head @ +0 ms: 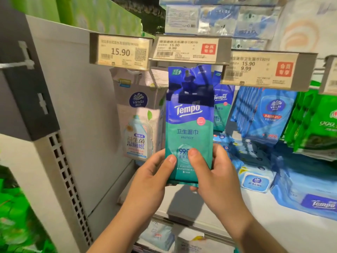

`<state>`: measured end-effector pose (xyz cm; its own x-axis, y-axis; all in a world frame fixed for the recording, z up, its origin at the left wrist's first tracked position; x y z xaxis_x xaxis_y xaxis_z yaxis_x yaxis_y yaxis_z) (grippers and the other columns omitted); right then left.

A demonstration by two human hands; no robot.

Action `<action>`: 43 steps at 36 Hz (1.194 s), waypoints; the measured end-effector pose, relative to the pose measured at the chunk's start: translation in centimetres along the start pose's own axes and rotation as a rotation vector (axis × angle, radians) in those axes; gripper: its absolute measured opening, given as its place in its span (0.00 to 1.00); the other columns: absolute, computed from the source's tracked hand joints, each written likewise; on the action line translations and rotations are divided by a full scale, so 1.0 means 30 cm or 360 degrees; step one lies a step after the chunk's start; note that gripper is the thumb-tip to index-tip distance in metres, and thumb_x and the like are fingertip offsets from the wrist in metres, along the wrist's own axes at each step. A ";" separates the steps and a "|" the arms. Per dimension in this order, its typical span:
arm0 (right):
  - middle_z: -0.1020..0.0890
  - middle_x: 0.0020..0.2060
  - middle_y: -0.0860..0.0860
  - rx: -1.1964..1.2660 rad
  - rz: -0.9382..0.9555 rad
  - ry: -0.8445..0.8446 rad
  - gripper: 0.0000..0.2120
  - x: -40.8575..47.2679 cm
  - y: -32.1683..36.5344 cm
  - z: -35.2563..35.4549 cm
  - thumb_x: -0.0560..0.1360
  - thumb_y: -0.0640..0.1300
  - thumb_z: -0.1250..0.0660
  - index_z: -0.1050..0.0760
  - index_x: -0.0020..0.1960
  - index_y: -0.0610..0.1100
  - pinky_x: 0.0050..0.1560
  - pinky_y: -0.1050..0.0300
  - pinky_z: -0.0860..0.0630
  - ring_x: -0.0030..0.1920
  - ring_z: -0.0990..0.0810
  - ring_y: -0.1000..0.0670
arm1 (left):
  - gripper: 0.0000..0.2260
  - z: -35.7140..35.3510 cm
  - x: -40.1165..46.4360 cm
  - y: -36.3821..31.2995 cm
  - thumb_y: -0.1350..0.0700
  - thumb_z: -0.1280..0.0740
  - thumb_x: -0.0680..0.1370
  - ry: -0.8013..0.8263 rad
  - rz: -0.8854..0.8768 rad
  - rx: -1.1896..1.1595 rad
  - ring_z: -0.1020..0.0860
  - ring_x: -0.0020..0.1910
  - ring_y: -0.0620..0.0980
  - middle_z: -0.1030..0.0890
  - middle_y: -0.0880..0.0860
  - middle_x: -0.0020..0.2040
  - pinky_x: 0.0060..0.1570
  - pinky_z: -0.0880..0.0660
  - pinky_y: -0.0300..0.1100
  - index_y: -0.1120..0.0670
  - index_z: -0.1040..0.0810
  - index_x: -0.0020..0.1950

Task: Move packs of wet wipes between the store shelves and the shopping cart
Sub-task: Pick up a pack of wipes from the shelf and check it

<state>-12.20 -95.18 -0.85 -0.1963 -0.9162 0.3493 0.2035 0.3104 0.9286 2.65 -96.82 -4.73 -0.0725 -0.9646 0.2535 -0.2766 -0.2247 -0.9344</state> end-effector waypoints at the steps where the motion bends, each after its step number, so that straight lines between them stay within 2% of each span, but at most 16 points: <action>1: 0.16 0.39 0.59 -0.0017 0.0004 -0.0028 0.10 0.011 -0.001 0.000 0.75 0.54 0.29 0.24 0.51 0.50 0.26 0.54 0.20 0.35 0.16 0.54 | 0.11 -0.004 0.011 0.002 0.49 0.31 0.77 0.0002 0.0020 0.0003 0.15 0.53 0.52 0.14 0.53 0.56 0.54 0.20 0.54 0.46 0.15 0.58; 4: 0.16 0.38 0.54 -0.0054 -0.0011 -0.0113 0.11 0.047 -0.002 -0.003 0.75 0.54 0.29 0.24 0.50 0.48 0.24 0.56 0.22 0.31 0.17 0.52 | 0.13 -0.019 0.045 -0.016 0.50 0.33 0.80 0.0013 0.0068 -0.0016 0.15 0.53 0.53 0.13 0.55 0.55 0.51 0.20 0.48 0.53 0.17 0.62; 7: 0.16 0.42 0.51 -0.0033 -0.0083 -0.0170 0.15 0.094 -0.025 -0.012 0.74 0.61 0.30 0.24 0.50 0.50 0.24 0.56 0.23 0.34 0.16 0.47 | 0.13 -0.033 0.079 -0.030 0.54 0.38 0.84 0.0044 0.0089 0.0068 0.15 0.56 0.55 0.14 0.56 0.56 0.57 0.20 0.52 0.55 0.18 0.63; 11: 0.16 0.42 0.47 -0.0072 -0.0075 -0.0230 0.22 0.168 -0.048 -0.025 0.68 0.68 0.35 0.24 0.49 0.50 0.21 0.60 0.27 0.36 0.17 0.42 | 0.12 -0.034 0.114 -0.030 0.58 0.39 0.85 0.0010 0.0129 0.0148 0.16 0.52 0.48 0.13 0.52 0.55 0.49 0.20 0.40 0.52 0.19 0.64; 14: 0.16 0.41 0.45 -0.0093 -0.0049 -0.0242 0.21 0.229 -0.060 -0.034 0.70 0.67 0.35 0.25 0.49 0.49 0.22 0.60 0.26 0.34 0.17 0.42 | 0.11 -0.028 0.121 -0.021 0.58 0.37 0.84 -0.0047 0.0134 0.0181 0.20 0.46 0.47 0.13 0.47 0.50 0.48 0.25 0.41 0.48 0.16 0.58; 16: 0.16 0.40 0.44 -0.0150 -0.0084 -0.0246 0.19 0.269 -0.080 -0.039 0.74 0.64 0.33 0.25 0.49 0.48 0.23 0.58 0.25 0.30 0.17 0.43 | 0.12 -0.021 0.121 -0.011 0.58 0.37 0.84 -0.0068 0.0143 0.0223 0.21 0.44 0.42 0.14 0.43 0.47 0.47 0.25 0.39 0.45 0.16 0.55; 18: 0.16 0.41 0.43 -0.0132 -0.0135 -0.0241 0.18 0.304 -0.104 -0.047 0.75 0.62 0.33 0.26 0.49 0.47 0.25 0.53 0.22 0.26 0.18 0.43 | 0.10 -0.011 0.114 0.004 0.57 0.36 0.84 -0.0089 0.0176 0.0248 0.19 0.44 0.35 0.15 0.39 0.46 0.45 0.25 0.35 0.44 0.18 0.56; 20: 0.16 0.41 0.42 -0.0150 -0.0182 -0.0227 0.18 0.327 -0.118 -0.054 0.75 0.61 0.32 0.27 0.49 0.46 0.26 0.47 0.19 0.24 0.18 0.44 | 0.10 0.008 0.104 0.027 0.53 0.34 0.82 -0.0146 0.0246 0.0280 0.18 0.50 0.35 0.15 0.38 0.52 0.47 0.25 0.36 0.44 0.20 0.63; 23: 0.17 0.39 0.42 -0.0209 -0.0221 -0.0205 0.19 0.336 -0.129 -0.060 0.77 0.60 0.32 0.29 0.51 0.44 0.29 0.46 0.18 0.22 0.19 0.47 | 0.20 0.031 0.085 0.052 0.47 0.30 0.79 -0.0204 0.0352 0.0315 0.20 0.61 0.42 0.18 0.44 0.64 0.50 0.25 0.39 0.45 0.25 0.72; 27: 0.16 0.39 0.44 -0.0154 -0.0319 -0.0162 0.21 0.318 -0.168 -0.055 0.77 0.61 0.32 0.26 0.55 0.43 0.38 0.42 0.16 0.30 0.15 0.44 | 0.28 0.063 0.064 0.063 0.38 0.31 0.69 -0.0236 0.0389 0.0399 0.20 0.61 0.42 0.17 0.45 0.62 0.57 0.23 0.43 0.42 0.22 0.68; 31: 0.15 0.41 0.41 -0.0027 -0.0494 -0.0106 0.16 0.282 -0.221 -0.025 0.80 0.56 0.35 0.24 0.50 0.43 0.45 0.48 0.15 0.39 0.13 0.42 | 0.29 0.076 0.033 0.070 0.36 0.30 0.70 -0.0194 0.0427 0.0491 0.21 0.64 0.41 0.18 0.42 0.63 0.71 0.28 0.52 0.44 0.22 0.69; 34: 0.15 0.47 0.38 0.0007 -0.0631 -0.0083 0.18 0.228 -0.274 0.010 0.82 0.54 0.37 0.22 0.53 0.39 0.49 0.47 0.16 0.46 0.13 0.40 | 0.19 0.083 0.009 0.072 0.46 0.31 0.80 -0.0194 0.0442 0.0562 0.22 0.64 0.41 0.19 0.43 0.65 0.72 0.29 0.51 0.47 0.22 0.70; 36: 0.16 0.50 0.42 -0.0024 -0.0669 -0.0069 0.14 0.182 -0.293 0.040 0.83 0.53 0.37 0.23 0.54 0.42 0.45 0.51 0.16 0.49 0.14 0.42 | 0.17 0.085 -0.008 0.069 0.49 0.32 0.81 -0.0193 0.0450 0.0611 0.22 0.63 0.40 0.19 0.43 0.65 0.71 0.29 0.49 0.47 0.21 0.70; 38: 0.16 0.48 0.47 -0.0124 -0.0720 -0.0021 0.10 0.126 -0.313 0.074 0.83 0.52 0.37 0.23 0.51 0.46 0.41 0.57 0.19 0.47 0.14 0.47 | 0.17 0.083 -0.027 0.073 0.49 0.33 0.81 -0.0158 0.0461 0.0643 0.23 0.63 0.39 0.20 0.42 0.65 0.71 0.29 0.48 0.47 0.22 0.70; 41: 0.14 0.45 0.53 -0.0382 -0.0685 0.0012 0.09 0.057 -0.347 0.145 0.79 0.54 0.33 0.19 0.48 0.50 0.54 0.49 0.21 0.50 0.15 0.48 | 0.18 0.081 -0.055 0.089 0.47 0.32 0.81 -0.0076 0.0476 0.0713 0.23 0.63 0.40 0.20 0.43 0.66 0.71 0.29 0.47 0.47 0.22 0.70; 43: 0.14 0.47 0.54 -0.0655 -0.0635 0.0067 0.11 0.004 -0.348 0.186 0.77 0.56 0.32 0.17 0.52 0.50 0.58 0.50 0.23 0.53 0.16 0.48 | 0.20 0.074 -0.073 0.105 0.45 0.32 0.80 0.0012 0.0469 0.0849 0.23 0.64 0.40 0.21 0.42 0.68 0.70 0.31 0.43 0.46 0.23 0.71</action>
<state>-19.70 -97.12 -9.79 -0.2975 -0.9542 -0.0312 0.4800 -0.1778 0.8591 4.06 -95.71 -8.79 -0.0802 -0.9962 -0.0348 0.2740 0.0115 -0.9617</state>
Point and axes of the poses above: each hand's wrist, its own x-axis towards the middle knuckle, its own z-axis out of the back of the hand, y = z × x, the point moved 7 cm from there along x, towards the middle knuckle
